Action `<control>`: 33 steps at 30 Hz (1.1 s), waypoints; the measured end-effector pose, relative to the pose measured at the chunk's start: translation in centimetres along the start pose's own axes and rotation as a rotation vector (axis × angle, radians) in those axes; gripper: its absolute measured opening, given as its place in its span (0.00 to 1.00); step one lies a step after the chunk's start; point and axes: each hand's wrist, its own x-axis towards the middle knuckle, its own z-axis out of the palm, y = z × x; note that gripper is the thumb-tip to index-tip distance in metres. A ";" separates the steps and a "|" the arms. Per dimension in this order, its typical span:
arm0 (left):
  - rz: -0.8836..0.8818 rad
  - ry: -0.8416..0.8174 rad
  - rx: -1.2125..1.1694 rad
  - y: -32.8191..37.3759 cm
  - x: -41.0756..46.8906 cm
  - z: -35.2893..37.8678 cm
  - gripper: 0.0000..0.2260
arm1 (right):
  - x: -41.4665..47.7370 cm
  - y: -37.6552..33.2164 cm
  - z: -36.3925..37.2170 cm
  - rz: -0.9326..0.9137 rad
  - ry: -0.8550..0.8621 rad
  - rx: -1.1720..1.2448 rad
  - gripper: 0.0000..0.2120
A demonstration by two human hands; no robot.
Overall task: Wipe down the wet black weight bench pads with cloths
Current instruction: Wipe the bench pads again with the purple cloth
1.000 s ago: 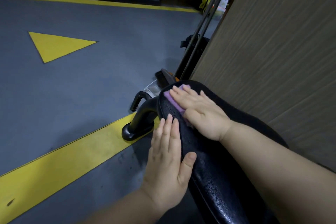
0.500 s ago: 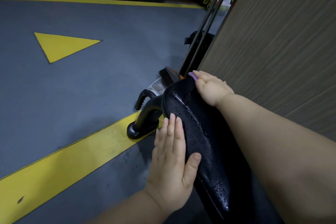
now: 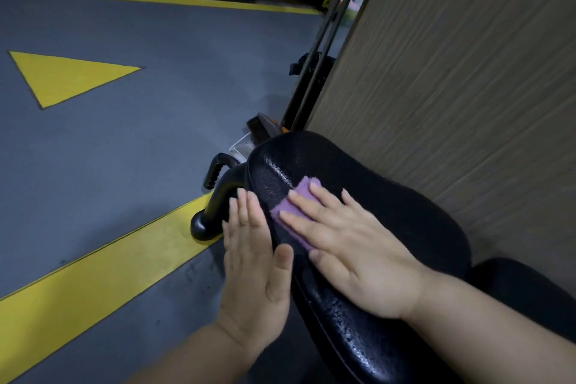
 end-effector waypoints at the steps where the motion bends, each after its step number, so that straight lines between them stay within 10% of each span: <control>1: 0.003 0.004 -0.019 0.4 0.2 -0.2 0.37 | -1.3 0.0 0.2 0.034 0.007 0.016 0.28; 16: 0.346 -0.342 0.475 5.3 2.7 1.2 0.32 | -3.6 14.0 1.4 0.889 0.282 0.332 0.25; 29: 0.211 -0.591 0.610 8.1 2.6 0.4 0.45 | -13.3 -0.4 3.0 0.257 0.286 0.037 0.25; 33: 0.277 -0.817 0.608 10.4 1.4 0.3 0.40 | -18.2 -3.1 4.9 0.157 0.210 0.285 0.19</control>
